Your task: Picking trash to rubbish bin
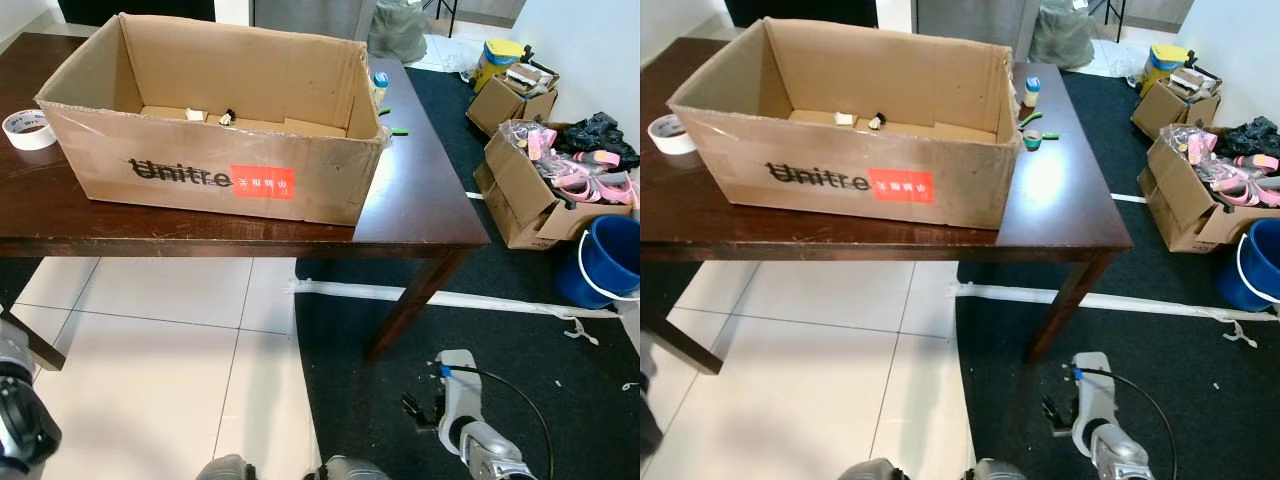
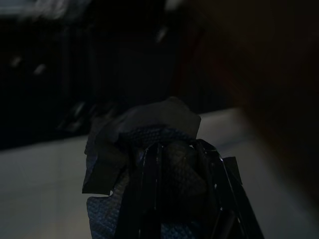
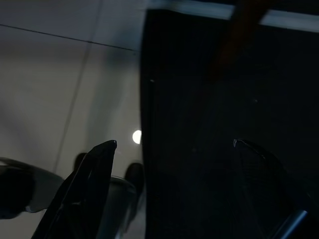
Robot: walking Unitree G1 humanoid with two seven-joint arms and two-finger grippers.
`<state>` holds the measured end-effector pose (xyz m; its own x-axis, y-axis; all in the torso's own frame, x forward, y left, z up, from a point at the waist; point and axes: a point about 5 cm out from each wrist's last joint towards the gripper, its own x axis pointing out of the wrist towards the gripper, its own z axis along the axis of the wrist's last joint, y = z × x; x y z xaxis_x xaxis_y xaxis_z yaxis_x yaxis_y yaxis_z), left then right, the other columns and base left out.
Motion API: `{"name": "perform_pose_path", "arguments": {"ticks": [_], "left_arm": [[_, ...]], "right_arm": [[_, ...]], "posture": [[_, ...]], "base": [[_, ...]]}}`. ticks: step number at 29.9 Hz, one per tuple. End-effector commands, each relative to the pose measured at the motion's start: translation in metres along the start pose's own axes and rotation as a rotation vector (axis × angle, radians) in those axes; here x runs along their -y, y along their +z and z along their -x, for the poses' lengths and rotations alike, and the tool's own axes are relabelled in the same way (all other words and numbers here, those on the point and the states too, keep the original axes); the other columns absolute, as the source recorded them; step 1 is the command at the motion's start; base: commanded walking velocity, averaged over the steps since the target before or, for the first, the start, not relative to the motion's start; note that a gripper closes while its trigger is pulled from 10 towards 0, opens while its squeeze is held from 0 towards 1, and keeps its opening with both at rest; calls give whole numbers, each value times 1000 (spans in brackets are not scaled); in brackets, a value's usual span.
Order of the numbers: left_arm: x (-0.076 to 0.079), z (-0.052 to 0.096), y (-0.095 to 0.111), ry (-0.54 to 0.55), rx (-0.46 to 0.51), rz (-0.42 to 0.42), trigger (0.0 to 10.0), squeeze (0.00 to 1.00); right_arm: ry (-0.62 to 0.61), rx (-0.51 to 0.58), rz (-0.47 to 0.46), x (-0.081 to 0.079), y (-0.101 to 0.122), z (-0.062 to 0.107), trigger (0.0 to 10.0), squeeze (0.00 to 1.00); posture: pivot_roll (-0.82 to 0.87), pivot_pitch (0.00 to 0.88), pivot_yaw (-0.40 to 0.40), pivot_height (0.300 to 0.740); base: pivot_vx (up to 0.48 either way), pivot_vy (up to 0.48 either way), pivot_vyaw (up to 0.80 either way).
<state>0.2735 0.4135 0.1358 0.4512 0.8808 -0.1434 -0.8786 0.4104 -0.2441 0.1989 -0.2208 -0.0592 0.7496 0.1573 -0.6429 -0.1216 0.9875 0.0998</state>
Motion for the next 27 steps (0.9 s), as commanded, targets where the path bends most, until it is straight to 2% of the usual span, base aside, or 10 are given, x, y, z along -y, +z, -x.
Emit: {"name": "perform_pose_path", "arguments": {"ticks": [1,6,9,13,17,19,20,22,23,27], "left_arm": [[4,-5,24,-16,91,15,10000,0],[34,-4,70,-112,250,73,10000,0],[66,5,109,-249,388,99,10000,0],[97,18,135,-426,449,183,10000,0],[122,32,144,-613,461,245,10000,0],[157,55,150,-882,450,327,10000,0],[157,55,150,-882,450,327,10000,0],[183,78,151,-1095,440,377,10000,0],[183,78,151,-1095,440,377,10000,0],[218,118,144,-1400,411,431,10000,0]], "right_arm": [[4,-19,-5,1,-6,3,10000,0],[74,-34,-2,-12,-12,1,10000,0],[117,-50,-11,-25,-16,-2,10000,0],[118,-87,-32,-34,-24,-2,10000,0],[74,-93,-74,-32,-27,-1,10000,0],[49,-95,-100,-31,-28,-1,10000,0],[49,-95,-100,-31,-28,-1,10000,0],[43,-93,-114,-32,-28,-2,10000,0],[43,-93,-114,-32,-28,-2,10000,0],[29,-84,-130,-32,-27,-2,10000,0]], "posture": [[76,79,-70,740],[76,79,-70,740],[73,77,-67,740],[72,75,-61,740],[76,75,-58,740],[76,75,-58,740],[76,75,-58,740],[70,74,-55,740],[70,74,-55,740],[70,74,-55,740]], "base": [[0,0,0],[0,0,0],[0,0,0],[0,0,0],[0,0,0],[0,0,0],[0,0,0],[0,0,0],[0,0,0],[0,0,0]]}}
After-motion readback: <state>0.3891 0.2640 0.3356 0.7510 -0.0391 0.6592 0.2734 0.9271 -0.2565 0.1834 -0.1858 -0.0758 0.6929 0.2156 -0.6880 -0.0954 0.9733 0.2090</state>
